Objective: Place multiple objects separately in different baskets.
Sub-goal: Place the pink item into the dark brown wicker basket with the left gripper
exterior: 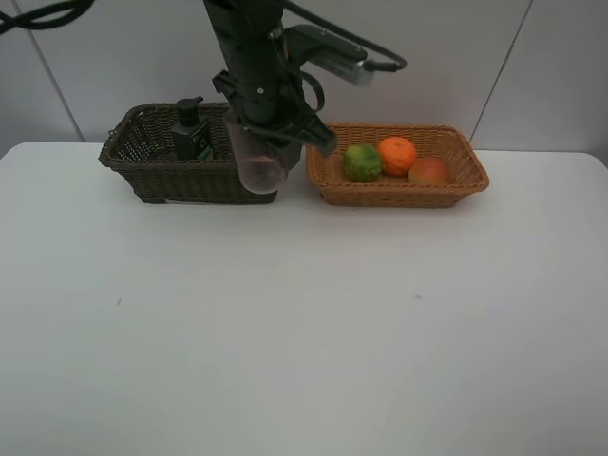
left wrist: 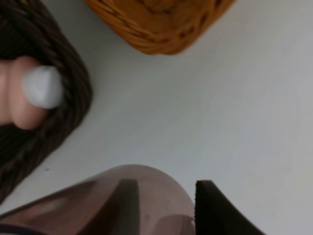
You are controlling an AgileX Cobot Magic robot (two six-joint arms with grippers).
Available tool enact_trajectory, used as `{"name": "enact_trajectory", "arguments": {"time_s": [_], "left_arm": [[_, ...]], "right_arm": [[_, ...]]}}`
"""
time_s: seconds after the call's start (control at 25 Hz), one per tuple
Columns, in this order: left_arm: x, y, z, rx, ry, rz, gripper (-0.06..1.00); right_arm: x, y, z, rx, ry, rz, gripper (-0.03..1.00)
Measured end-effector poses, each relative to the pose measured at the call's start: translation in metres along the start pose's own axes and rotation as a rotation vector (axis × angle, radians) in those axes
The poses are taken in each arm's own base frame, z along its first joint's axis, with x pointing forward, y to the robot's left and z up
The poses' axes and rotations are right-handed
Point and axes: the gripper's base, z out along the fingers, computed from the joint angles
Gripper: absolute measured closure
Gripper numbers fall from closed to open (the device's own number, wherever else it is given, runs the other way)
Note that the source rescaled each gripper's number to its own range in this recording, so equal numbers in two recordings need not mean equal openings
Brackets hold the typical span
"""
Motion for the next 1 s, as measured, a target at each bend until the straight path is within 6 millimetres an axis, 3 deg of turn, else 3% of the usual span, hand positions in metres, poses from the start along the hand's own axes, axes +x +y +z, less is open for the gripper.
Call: {"name": "enact_trajectory", "arguments": {"time_s": [0.16,0.48,0.76,1.0], "left_arm": [[-0.013,0.025,-0.015,-0.088,-0.079,-0.066,0.94],[-0.026,0.062,-0.015,-0.237,-0.248,-0.047,0.94],[-0.027,0.076,0.029,-0.249,-0.282,-0.017,0.94],[-0.025,0.073,0.063,-0.232,-0.292,0.017,0.94]], "right_arm": [[0.0,0.0,0.0,0.0,0.0,0.0,0.11],[0.0,0.0,0.0,0.0,0.0,0.0,0.11],[0.0,0.0,0.0,0.0,0.0,0.0,0.11],[0.0,0.0,0.0,0.0,0.0,0.0,0.11]]}}
